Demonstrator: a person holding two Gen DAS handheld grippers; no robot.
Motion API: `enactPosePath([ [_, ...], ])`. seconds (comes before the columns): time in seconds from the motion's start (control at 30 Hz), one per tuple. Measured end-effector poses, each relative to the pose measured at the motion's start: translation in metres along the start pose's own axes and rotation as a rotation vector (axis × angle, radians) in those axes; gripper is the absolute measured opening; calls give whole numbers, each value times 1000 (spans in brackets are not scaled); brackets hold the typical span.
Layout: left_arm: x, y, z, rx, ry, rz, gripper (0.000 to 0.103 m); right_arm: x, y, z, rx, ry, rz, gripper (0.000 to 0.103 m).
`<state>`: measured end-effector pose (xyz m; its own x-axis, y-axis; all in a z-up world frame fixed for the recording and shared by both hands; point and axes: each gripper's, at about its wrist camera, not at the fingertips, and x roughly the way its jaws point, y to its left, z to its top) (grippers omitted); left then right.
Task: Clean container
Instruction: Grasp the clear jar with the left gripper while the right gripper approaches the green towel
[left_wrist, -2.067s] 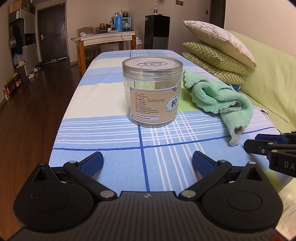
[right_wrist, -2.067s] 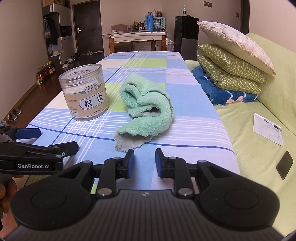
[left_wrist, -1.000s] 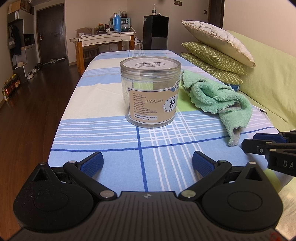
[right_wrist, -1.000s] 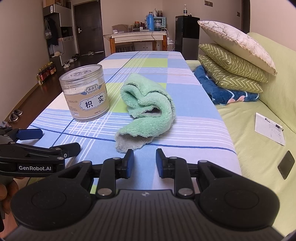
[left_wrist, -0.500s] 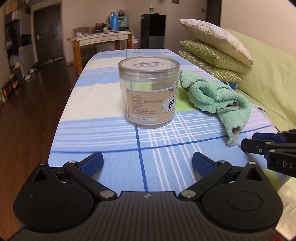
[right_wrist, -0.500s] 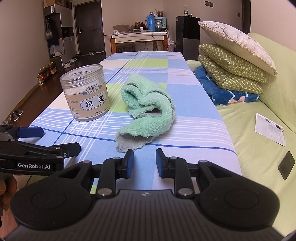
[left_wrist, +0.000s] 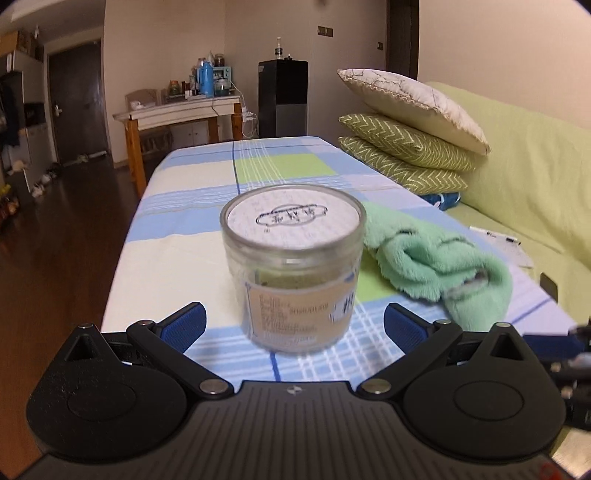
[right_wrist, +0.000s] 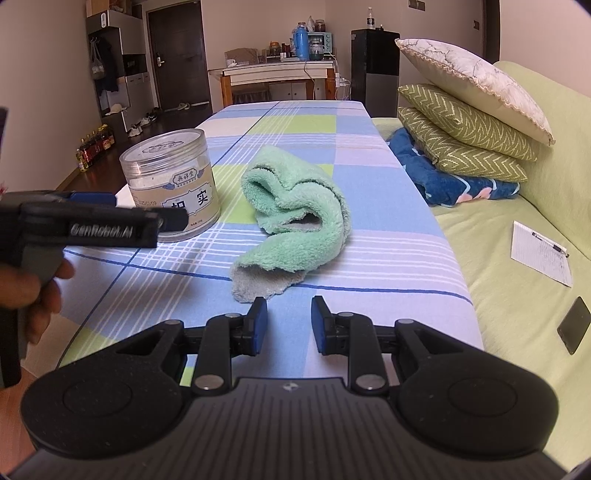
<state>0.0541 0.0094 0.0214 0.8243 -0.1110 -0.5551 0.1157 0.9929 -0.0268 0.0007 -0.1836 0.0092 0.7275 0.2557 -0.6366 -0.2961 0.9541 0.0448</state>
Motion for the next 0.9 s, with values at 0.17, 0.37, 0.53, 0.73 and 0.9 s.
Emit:
enactPosePath([
  [0.17, 13, 2, 7, 28, 5, 2, 103, -1, -2, 2, 9, -4, 12, 22],
  [0.37, 23, 6, 15, 55, -2, -7, 103, 5, 3, 19, -86, -36, -4, 22],
  [0.53, 27, 4, 19, 83, -23, -16, 102, 9, 7, 33, -165, -63, -16, 22],
  [0.73, 29, 2, 21, 102, -34, -45, 94, 15, 12, 51, -259, -95, -32, 22],
  [0.9, 30, 6, 23, 98, -33, -72, 87, 20, 16, 66, -344, -115, -42, 22],
])
